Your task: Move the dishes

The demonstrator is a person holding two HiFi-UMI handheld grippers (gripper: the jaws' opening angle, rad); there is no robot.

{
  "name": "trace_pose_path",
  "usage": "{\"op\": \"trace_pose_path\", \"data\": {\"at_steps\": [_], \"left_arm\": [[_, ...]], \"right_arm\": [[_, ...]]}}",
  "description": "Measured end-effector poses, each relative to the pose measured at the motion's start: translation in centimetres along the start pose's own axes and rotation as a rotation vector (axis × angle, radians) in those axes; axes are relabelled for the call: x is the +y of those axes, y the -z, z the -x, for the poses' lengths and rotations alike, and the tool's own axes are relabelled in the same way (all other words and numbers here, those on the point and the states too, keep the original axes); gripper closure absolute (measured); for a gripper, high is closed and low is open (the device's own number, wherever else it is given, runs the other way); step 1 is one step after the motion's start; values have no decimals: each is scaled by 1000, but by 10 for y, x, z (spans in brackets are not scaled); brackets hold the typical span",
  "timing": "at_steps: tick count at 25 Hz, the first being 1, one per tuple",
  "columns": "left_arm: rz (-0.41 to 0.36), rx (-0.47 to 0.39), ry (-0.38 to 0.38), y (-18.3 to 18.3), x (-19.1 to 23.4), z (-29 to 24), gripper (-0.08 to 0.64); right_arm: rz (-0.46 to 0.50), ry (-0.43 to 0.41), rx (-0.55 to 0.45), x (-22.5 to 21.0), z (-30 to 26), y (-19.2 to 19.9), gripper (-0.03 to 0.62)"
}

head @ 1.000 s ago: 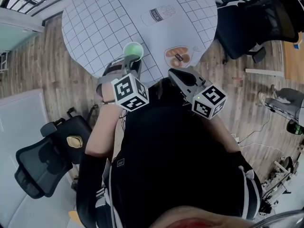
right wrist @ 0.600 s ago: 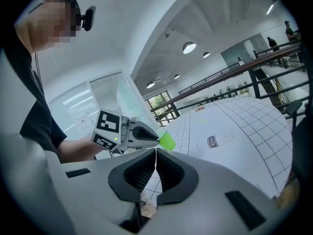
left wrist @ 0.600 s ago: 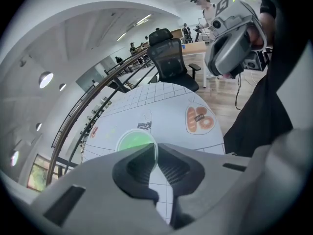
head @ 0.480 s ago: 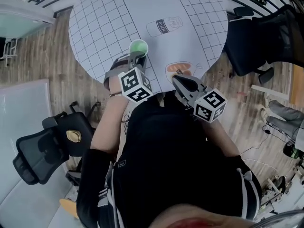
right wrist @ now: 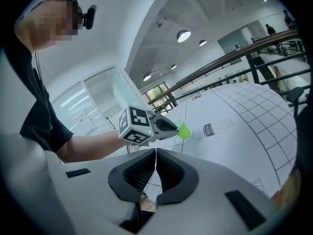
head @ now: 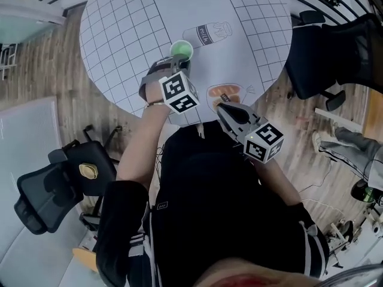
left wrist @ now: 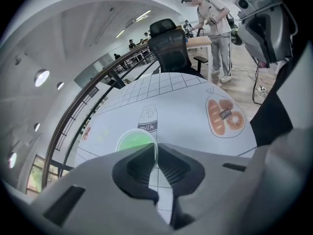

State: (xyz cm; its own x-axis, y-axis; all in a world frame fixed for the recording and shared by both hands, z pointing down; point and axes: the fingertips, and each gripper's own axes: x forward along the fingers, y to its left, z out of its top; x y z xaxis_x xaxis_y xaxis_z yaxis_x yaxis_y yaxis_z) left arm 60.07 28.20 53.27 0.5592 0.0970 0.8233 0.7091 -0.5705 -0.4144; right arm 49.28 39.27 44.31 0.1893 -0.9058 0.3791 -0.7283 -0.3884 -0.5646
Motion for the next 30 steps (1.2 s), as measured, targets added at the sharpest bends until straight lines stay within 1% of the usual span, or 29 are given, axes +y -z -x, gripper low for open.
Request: {"op": "trace_pose_path", "data": {"at_steps": [5, 9, 12, 17, 22, 24, 26, 30], "left_arm": [[-30, 1, 26, -5, 3, -30, 537], [-65, 23, 32, -7, 9, -54, 537], [-48, 26, 42, -9, 10, -63, 537], [-45, 30, 57, -8, 8, -67, 536], [-17, 31, 82, -5, 6, -69, 535], [-8, 39, 98, -3, 5, -67, 514], [-3, 45, 97, -2, 5, -63, 460], [10, 38, 55, -2, 14, -48, 451]], "right_arm": [[-34, 33, 27, -16, 5, 9, 572], [-49, 39, 25, -22, 7, 9, 572], [-52, 38, 22, -24, 9, 8, 572], [-46, 39, 15, -29, 12, 3, 572], [-27, 28, 11, -29, 10, -4, 572], [-21, 19, 10, -26, 8, -7, 572], [-15, 10, 11, -23, 7, -8, 572], [8, -15, 10, -17, 2, -14, 572]]}}
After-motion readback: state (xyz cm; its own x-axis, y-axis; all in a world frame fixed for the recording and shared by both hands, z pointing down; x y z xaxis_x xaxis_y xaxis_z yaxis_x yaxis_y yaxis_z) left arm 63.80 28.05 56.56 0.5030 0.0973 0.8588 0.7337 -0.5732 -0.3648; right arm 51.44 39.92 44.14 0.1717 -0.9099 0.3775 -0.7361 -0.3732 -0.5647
